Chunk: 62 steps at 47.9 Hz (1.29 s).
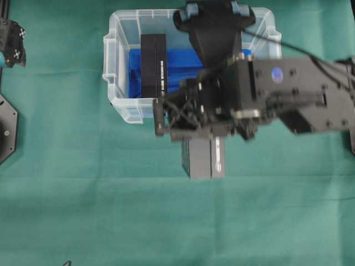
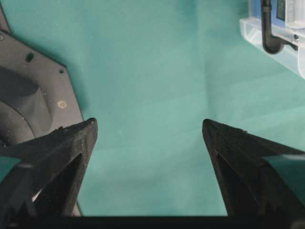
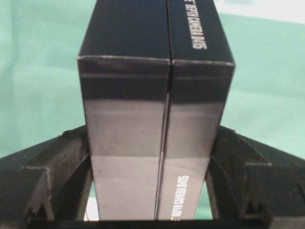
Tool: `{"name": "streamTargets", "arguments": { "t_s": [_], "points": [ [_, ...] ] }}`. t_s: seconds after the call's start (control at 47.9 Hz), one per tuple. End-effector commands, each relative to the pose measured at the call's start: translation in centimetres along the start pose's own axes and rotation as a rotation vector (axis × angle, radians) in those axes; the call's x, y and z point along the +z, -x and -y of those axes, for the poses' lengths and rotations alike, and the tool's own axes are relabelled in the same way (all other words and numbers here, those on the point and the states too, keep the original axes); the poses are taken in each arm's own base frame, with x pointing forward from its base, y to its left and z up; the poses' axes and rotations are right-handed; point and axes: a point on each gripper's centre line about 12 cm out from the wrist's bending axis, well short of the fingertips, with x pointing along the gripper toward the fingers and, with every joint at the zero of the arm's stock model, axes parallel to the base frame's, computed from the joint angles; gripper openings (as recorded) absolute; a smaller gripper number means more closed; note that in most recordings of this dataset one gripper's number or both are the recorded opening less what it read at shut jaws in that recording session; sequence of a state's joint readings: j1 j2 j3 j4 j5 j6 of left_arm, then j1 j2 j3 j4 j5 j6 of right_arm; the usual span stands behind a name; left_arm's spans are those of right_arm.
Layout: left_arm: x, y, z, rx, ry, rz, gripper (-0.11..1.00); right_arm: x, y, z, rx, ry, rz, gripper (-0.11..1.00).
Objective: Take out the box from the case.
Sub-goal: 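Lift the middle box up out of the bin with the right gripper, then carry the box in front of the bin, lower it, open the right gripper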
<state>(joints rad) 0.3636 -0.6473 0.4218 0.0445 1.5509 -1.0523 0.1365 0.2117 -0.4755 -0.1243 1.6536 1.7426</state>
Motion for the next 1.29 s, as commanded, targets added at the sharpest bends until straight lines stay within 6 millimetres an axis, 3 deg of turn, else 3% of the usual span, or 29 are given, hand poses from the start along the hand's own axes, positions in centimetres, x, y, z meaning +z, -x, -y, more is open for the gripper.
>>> {"name": "streamTargets", "arguments": {
  "t_s": [0.0,0.313,0.71,1.023,1.273],
  "points": [
    [0.0,0.5,0.0,-0.016,-0.002,0.007,0.92,-1.1,3.0,0.7,0.071,0.003,-0.016,0.66],
    [0.0,0.4,0.0,-0.014,-0.002,0.007,0.92,-4.4,3.3,1.3,0.083,-0.004,-0.04,0.66],
    [0.0,0.4,0.0,-0.012,-0.001,0.007,0.92,-4.6,2.8,1.1,0.072,-0.005,-0.037,0.66],
    [0.0,0.4,0.0,-0.014,-0.001,0.007,0.92,-5.3,-0.6,1.0,0.021,-0.011,-0.034,0.66],
    [0.0,0.4,0.0,-0.014,-0.002,0.007,0.92,-6.3,-5.0,1.2,0.021,-0.019,-0.069,0.66]
  ]
}}
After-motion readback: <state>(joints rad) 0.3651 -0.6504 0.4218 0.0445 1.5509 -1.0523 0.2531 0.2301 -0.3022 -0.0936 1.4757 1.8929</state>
